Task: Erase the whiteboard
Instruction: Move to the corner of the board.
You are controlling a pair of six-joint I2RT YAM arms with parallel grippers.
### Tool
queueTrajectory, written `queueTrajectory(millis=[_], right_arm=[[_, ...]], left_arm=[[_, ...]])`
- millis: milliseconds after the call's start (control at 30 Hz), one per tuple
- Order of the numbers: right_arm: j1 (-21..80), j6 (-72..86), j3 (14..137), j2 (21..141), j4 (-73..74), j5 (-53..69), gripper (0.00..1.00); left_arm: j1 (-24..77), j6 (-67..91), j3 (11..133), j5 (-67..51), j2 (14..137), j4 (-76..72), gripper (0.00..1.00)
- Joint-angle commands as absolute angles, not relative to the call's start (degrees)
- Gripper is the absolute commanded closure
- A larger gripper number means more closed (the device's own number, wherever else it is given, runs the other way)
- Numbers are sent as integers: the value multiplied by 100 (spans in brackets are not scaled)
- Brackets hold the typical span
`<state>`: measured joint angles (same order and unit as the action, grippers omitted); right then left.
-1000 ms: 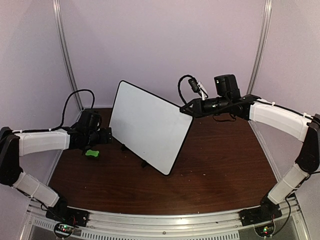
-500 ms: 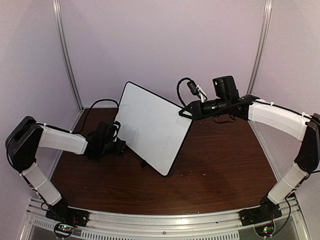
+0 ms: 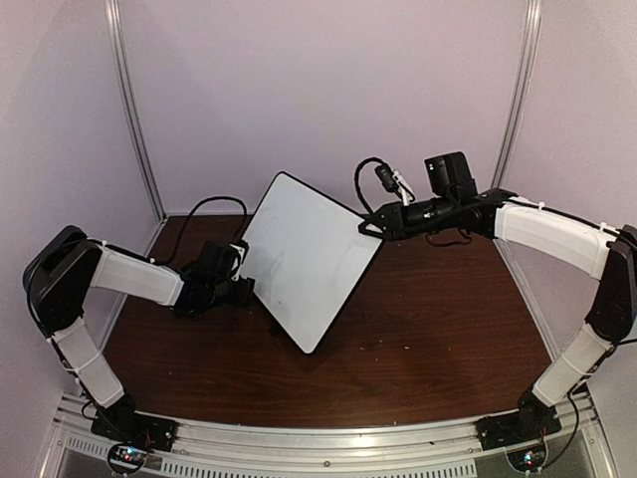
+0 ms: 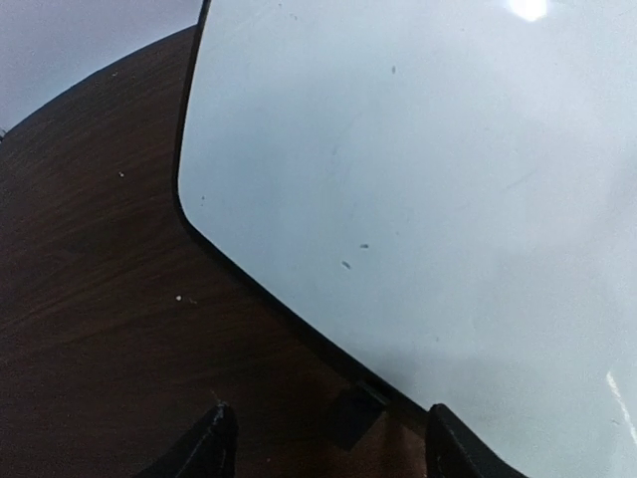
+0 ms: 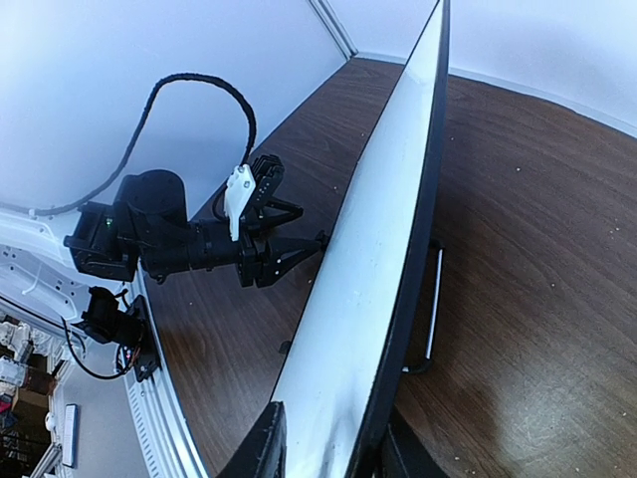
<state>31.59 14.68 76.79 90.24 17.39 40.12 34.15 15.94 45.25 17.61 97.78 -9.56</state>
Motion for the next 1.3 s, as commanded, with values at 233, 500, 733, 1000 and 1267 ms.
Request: queueTrajectory(millis=[233,500,733,1000,1267], right_arm=[[2997,1293,7607,8978,1505,4246,68],[2836,1249,7472,8798,1511,4087,58],[2648,1233,7436,8550,1515,4026,52],[2456,1285,7298,8095,1413,4042,45],[2395,1366,7240,7814,1433,3970,38]], left_arm=[[3427,1384,4438,1591,9750,-1438,37],[3364,1061,4583,1674,9772,-1195,39],[3221,447,4625,1066,9587,-1060,42],[3120,-220,5158,538,9833,-199,45],[3120,-168,5251,512,9974,107,51]])
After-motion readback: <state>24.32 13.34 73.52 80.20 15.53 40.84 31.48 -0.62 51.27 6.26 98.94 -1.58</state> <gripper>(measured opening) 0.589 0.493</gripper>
